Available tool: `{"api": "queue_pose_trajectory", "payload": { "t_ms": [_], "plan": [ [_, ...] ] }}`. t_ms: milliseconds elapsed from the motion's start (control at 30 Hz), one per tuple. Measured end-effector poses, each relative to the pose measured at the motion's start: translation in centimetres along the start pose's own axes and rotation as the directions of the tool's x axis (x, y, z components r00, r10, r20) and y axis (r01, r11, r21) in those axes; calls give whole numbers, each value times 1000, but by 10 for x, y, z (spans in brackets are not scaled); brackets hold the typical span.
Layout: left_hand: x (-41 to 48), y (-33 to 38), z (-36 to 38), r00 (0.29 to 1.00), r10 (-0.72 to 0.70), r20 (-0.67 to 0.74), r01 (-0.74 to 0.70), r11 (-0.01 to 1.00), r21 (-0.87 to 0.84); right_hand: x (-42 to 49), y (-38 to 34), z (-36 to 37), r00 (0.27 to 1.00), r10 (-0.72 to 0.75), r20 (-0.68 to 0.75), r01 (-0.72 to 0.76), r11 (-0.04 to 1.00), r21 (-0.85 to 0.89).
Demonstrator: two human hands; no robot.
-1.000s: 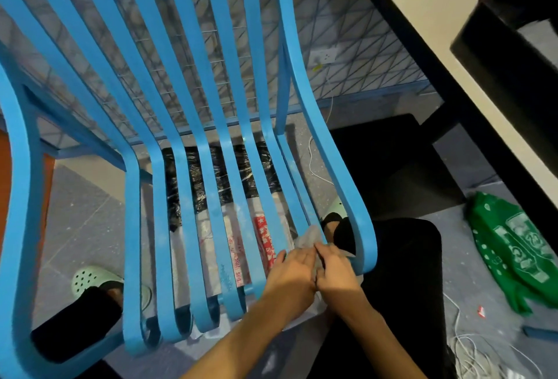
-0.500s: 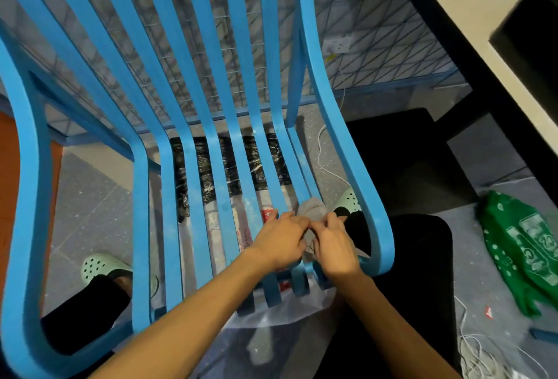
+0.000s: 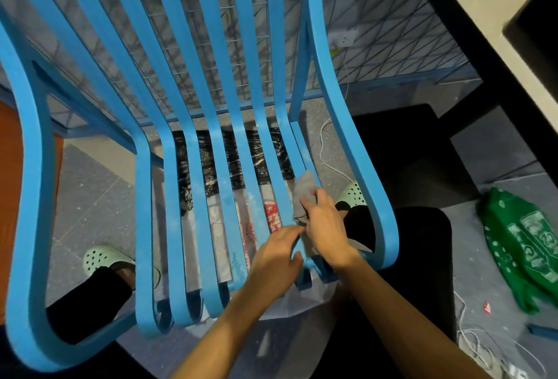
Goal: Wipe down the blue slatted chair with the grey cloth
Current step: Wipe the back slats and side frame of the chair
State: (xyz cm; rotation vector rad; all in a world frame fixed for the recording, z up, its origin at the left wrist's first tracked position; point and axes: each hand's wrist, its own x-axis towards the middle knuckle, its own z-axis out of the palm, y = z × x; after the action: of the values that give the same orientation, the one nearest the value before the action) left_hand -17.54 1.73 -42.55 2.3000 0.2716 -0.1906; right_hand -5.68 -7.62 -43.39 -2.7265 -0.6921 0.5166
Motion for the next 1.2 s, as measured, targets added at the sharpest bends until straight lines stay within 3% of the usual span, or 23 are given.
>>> {"api": "queue_pose_trajectory", "payload": {
  "t_ms": [133,233,300,400,533,700,933,1067,1133,1200],
  "plan": [
    [7,2,-5,996,-79,32,81,995,-60,-35,3,-4,995,-34,92,50,982,-181],
    [9,14,-3,991,54,124,-56,998,12,-60,9,-10,985,-4,170,-9,997,71],
    [11,21,6,975,143,167,-155,986,61,-67,11,-17,988,65,137,-105,947,302],
    [26,28,15,959,85,269,-129,981,148,-63,17,-25,974,206,94,-226,880,417],
    [47,36,4,921,-12,388,-73,977,203,-50,16,-24,976,193,103,-218,895,388],
    [69,27,-19,921,-75,383,48,996,80,-19,7,-13,972,211,99,-233,914,331],
    [110,17,-33,908,-152,390,120,987,107,22,1,-4,985,132,108,-152,967,205],
    [137,7,-47,913,-195,359,173,981,92,56,0,8,999,46,23,-49,987,156],
    [152,4,-51,915,-204,348,178,978,106,76,-7,8,980,200,-7,-183,910,373],
    [166,1,-58,911,-216,350,178,974,139,89,-8,11,950,309,52,-277,750,600]
  ]
}}
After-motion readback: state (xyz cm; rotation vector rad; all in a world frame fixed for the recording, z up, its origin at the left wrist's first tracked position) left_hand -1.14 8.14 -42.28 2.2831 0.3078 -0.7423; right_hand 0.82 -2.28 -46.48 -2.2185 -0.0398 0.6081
